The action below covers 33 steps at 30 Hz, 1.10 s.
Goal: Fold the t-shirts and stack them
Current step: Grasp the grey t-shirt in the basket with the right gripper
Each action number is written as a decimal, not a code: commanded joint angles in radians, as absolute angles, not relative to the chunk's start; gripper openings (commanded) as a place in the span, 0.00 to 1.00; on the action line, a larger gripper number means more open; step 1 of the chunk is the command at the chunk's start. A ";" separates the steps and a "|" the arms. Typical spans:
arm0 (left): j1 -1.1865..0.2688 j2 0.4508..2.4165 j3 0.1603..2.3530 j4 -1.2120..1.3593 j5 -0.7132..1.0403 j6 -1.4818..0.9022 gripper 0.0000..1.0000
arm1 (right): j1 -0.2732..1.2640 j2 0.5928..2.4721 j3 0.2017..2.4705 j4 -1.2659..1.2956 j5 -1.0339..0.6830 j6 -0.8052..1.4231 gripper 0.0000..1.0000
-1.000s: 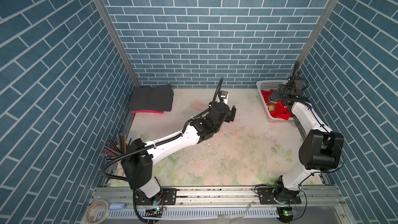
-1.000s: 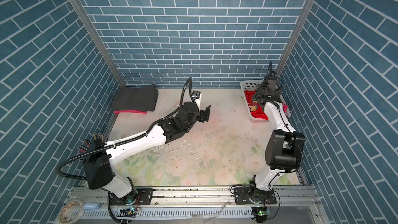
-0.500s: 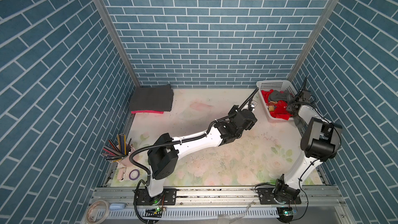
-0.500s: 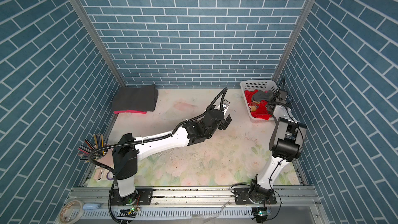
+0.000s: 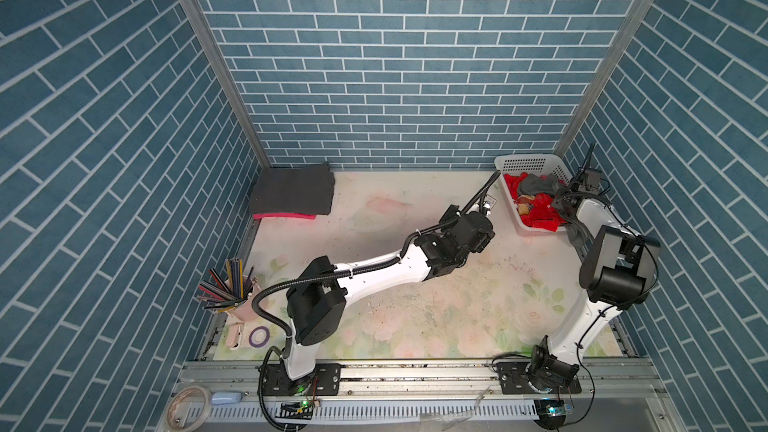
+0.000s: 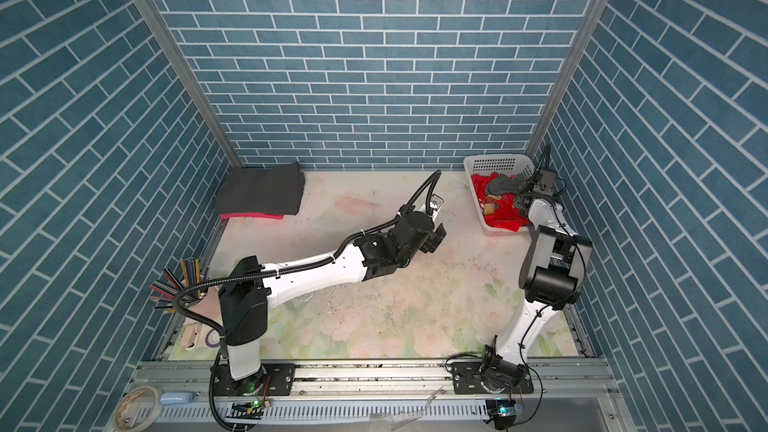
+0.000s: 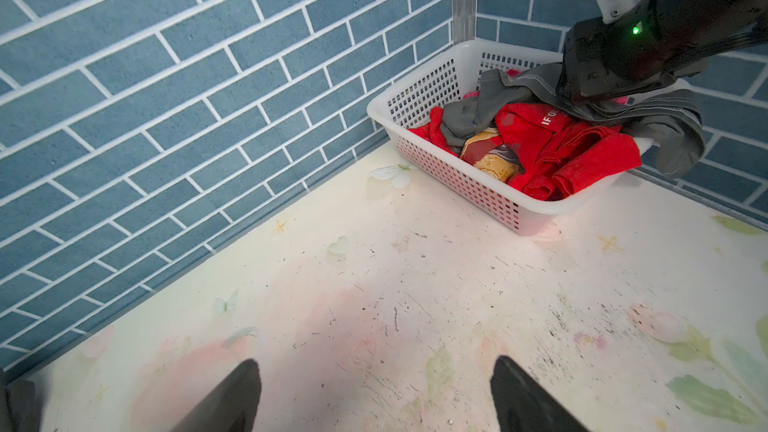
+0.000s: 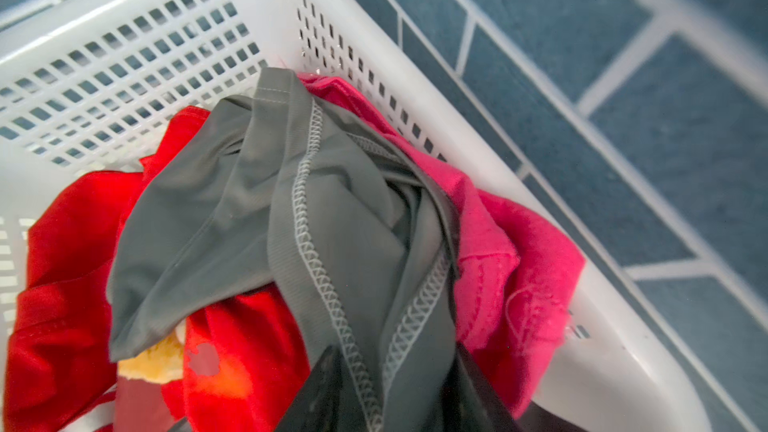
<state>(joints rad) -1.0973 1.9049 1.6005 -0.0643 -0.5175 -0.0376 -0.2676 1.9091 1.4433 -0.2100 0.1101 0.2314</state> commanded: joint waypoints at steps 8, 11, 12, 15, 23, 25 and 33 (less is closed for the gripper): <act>-1.093 1.876 1.550 -0.067 -0.517 -0.068 0.88 | -0.229 1.832 1.423 -0.222 0.135 0.239 0.31; -1.094 1.873 1.544 -0.069 -0.511 -0.080 0.88 | -0.220 1.808 1.412 -0.225 0.163 0.238 0.23; -1.092 1.872 1.544 -0.071 -0.507 -0.085 0.88 | -0.219 1.800 1.407 -0.225 0.171 0.236 0.23; -1.092 1.869 1.538 -0.069 -0.499 -0.092 0.88 | -0.218 1.783 1.398 -0.223 0.184 0.234 0.13; -1.088 1.855 1.521 -0.069 -0.494 -0.099 0.89 | -0.221 1.810 1.417 -0.241 0.236 0.226 0.21; -1.086 1.849 1.513 -0.068 -0.492 -0.102 0.88 | -0.227 1.825 1.421 -0.236 0.229 0.223 0.27; -1.080 1.852 1.506 -0.070 -0.479 -0.110 0.88 | -0.229 1.931 1.483 -0.271 0.206 0.215 0.40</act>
